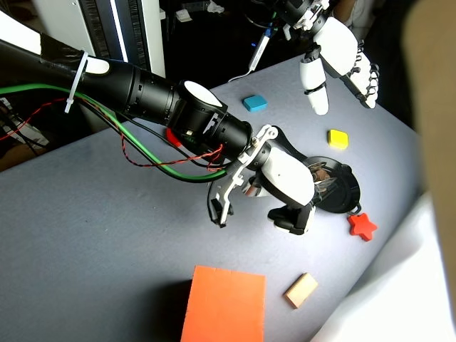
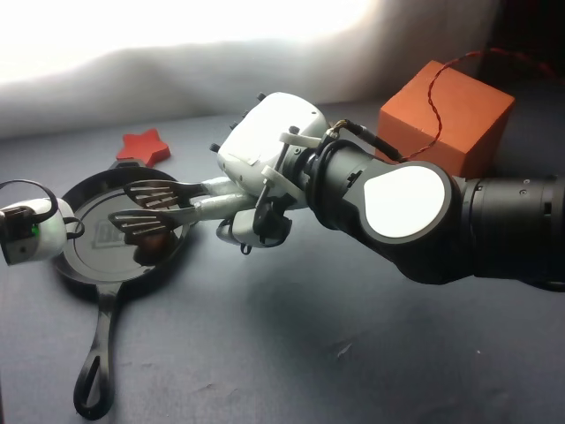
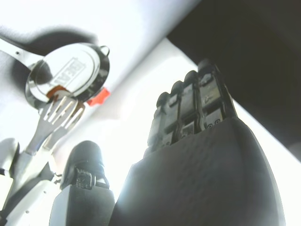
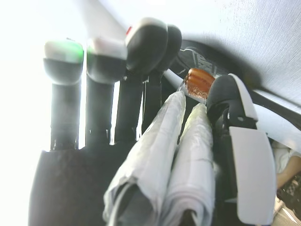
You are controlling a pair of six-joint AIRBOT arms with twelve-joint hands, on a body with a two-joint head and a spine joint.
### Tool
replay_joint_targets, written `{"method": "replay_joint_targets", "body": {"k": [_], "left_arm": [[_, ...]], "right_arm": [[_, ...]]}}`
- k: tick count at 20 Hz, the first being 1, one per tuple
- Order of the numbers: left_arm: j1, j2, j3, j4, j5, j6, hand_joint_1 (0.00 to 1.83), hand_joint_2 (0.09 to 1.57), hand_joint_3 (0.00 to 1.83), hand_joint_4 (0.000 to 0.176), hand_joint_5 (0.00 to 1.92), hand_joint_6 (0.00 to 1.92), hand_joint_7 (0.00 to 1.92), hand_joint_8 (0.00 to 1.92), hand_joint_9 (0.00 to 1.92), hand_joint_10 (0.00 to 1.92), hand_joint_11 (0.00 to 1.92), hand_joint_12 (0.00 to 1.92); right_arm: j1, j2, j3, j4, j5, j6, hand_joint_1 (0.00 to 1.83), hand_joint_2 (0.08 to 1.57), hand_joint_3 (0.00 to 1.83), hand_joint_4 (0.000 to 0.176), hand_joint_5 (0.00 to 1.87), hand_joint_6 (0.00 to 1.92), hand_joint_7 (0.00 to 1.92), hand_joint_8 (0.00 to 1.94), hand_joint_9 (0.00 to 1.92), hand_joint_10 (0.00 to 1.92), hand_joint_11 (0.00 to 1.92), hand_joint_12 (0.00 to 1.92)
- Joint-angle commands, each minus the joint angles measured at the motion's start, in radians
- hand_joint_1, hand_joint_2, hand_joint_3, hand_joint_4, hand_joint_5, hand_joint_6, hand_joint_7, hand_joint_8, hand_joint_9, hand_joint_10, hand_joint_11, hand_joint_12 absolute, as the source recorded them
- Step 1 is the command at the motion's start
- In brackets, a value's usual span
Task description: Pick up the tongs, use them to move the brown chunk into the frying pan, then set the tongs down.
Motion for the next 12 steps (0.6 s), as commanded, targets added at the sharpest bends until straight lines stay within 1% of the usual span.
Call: {"method": "replay_joint_targets", "body": {"k": [1, 2, 3, 4, 5, 6, 8, 9, 10, 12], "left_arm": [[-0.003, 0.004, -0.001, 0.092, -0.058, 0.004, 0.0, 1.25, 0.0, 0.0, 0.0, 0.0, 0.0, 0.0, 0.0, 0.0, 0.0, 0.0], [-0.003, 0.004, -0.001, 0.092, -0.058, 0.004, 0.0, 1.25, 0.0, 0.0, 0.0, 0.0, 0.0, 0.0, 0.0, 0.0, 0.0, 0.0], [-0.003, 0.004, -0.001, 0.092, -0.058, 0.004, 0.0, 1.24, 0.0, 0.0, 0.0, 0.0, 0.0, 0.0, 0.0, 0.0, 0.0, 0.0], [-0.003, 0.004, -0.001, 0.092, -0.058, 0.004, 0.0, 1.24, 0.0, 0.0, 0.0, 0.0, 0.0, 0.0, 0.0, 0.0, 0.01, 0.01], [-0.003, 0.004, -0.001, 0.092, -0.058, 0.004, 0.0, 1.24, 0.0, 0.0, 0.0, 0.0, 0.0, 0.0, 0.0, 0.0, 0.01, 0.0], [-0.003, 0.004, -0.001, 0.092, -0.058, 0.004, 0.0, 1.25, 0.0, 0.0, 0.0, 0.0, 0.0, 0.0, 0.0, 0.0, 0.0, 0.0], [-0.003, 0.004, -0.001, 0.092, -0.058, 0.004, 0.0, 1.24, 0.0, 0.0, 0.0, 0.0, 0.0, 0.0, 0.0, 0.0, 0.01, 0.0], [-0.003, 0.004, -0.001, 0.092, -0.058, 0.004, 0.0, 1.24, 0.0, 0.0, 0.0, 0.0, 0.0, 0.0, 0.0, 0.0, 0.0, 0.0], [-0.003, 0.004, -0.001, 0.092, -0.058, 0.004, 0.0, 1.25, 0.0, 0.0, 0.0, 0.0, 0.0, 0.0, 0.0, 0.0, 0.0, 0.0], [-0.003, 0.004, -0.001, 0.092, -0.056, 0.004, 0.0, 1.24, 0.0, 0.0, 0.0, 0.0, 0.0, 0.0, 0.0, 0.0, 0.01, 0.01]], "right_arm": [[0.008, 0.005, -0.004, -0.06, -0.05, -0.003, 0.28, 1.36, 0.0, 0.0, 0.93, 1.03, 1.24, 1.11, 1.24, 1.57, 0.99, 1.92], [0.007, 0.006, -0.005, -0.062, -0.051, -0.005, 0.28, 1.34, 0.0, 0.0, 0.92, 1.04, 1.24, 1.06, 1.25, 1.53, 0.99, 1.92], [0.007, 0.006, -0.006, -0.063, -0.054, -0.007, 0.24, 1.33, 0.0, 0.0, 0.92, 0.98, 1.23, 0.95, 1.23, 1.47, 0.96, 1.9], [0.008, 0.008, -0.009, -0.067, -0.065, -0.014, 0.22, 1.33, 0.0, 0.0, 0.94, 0.92, 1.23, 0.88, 1.22, 1.45, 0.95, 1.89], [0.01, 0.011, -0.012, -0.071, -0.072, -0.015, 0.23, 1.32, 0.0, 0.0, 0.98, 0.81, 1.25, 0.77, 1.23, 1.39, 0.96, 1.86], [0.013, 0.024, -0.026, -0.072, -0.077, -0.02, 0.22, 1.33, 0.0, 0.0, 1.0, 0.76, 1.28, 0.73, 1.25, 1.37, 0.97, 1.85], [0.018, 0.06, -0.068, -0.092, -0.102, -0.021, 0.22, 1.34, 0.0, 0.0, 1.01, 0.76, 1.29, 0.71, 1.23, 1.38, 0.93, 1.85], [0.019, 0.087, -0.104, -0.131, -0.152, -0.001, 0.22, 1.34, 0.0, 0.0, 1.02, 0.77, 1.3, 0.71, 1.24, 1.38, 0.94, 1.84], [0.02, 0.13, -0.162, -0.143, -0.193, 0.002, 0.22, 1.35, 0.0, 0.0, 1.01, 0.8, 1.3, 0.72, 1.25, 1.38, 0.95, 1.86], [0.022, 0.208, -0.258, -0.153, -0.235, 0.002, 0.19, 1.37, 0.01, 0.0, 1.01, 0.82, 1.3, 0.74, 1.25, 1.4, 0.99, 1.88]]}}
